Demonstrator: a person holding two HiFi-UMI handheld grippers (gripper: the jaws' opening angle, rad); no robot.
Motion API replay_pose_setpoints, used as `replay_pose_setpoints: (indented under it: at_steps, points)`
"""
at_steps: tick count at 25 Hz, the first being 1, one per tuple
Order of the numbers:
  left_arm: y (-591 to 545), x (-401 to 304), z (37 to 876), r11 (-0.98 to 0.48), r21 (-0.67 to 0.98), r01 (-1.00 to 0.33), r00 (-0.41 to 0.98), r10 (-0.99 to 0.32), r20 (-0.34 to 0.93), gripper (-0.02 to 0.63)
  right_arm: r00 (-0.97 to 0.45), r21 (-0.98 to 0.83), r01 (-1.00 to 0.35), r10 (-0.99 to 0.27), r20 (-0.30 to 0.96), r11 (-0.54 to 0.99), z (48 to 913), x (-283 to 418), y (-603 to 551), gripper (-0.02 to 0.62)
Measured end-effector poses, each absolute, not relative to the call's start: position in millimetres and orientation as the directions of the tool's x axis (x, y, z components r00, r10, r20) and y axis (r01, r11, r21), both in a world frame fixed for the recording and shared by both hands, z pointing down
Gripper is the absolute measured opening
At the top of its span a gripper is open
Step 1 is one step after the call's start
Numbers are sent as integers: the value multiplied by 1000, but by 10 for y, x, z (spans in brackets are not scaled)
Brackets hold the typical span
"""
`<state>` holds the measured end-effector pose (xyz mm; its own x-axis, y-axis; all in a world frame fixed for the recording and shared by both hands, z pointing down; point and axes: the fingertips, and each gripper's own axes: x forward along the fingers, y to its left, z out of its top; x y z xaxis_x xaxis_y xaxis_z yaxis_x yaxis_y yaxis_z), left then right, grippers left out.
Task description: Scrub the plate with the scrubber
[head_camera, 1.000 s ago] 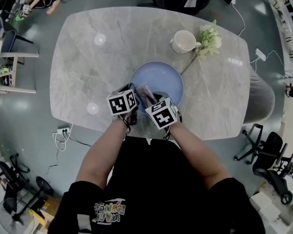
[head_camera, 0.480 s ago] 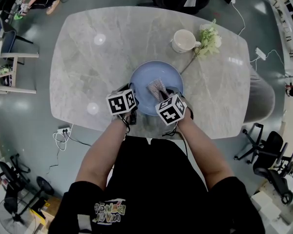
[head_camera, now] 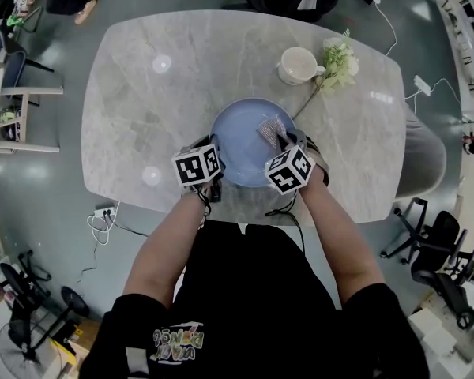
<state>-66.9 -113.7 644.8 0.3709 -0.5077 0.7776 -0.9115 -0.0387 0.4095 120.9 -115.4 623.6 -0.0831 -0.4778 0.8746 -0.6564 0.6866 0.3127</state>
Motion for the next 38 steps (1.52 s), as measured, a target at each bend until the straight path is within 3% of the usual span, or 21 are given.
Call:
replay_pose_setpoints:
  at_steps: [5, 13, 22, 29, 38]
  points:
    - [-1135, -664, 6445, -47, 410, -911, 376, -503, 778, 35, -55, 349, -654, -502, 863, 671, 6211, 1248, -1271, 72]
    - [-1125, -649, 6454, -57, 414, -909, 385, -498, 777, 35, -58, 320, -757, -545, 836, 570, 6115, 1416, -1575, 74]
    - [-1114, -666, 6449, -38, 416, -908, 377, -505, 776, 34, -147, 146, -892, -579, 802, 428, 5953, 1395, -1544, 72]
    - [-1103, -668, 6444, -25, 412, -911, 365, -511, 778, 34, -294, -82, -914, -506, 811, 398, 5967, 1015, -1189, 71]
    - [-1122, -658, 6449, -6, 411, -912, 353, -522, 776, 35, -465, -236, -824, -377, 801, 516, 5997, 247, -631, 72]
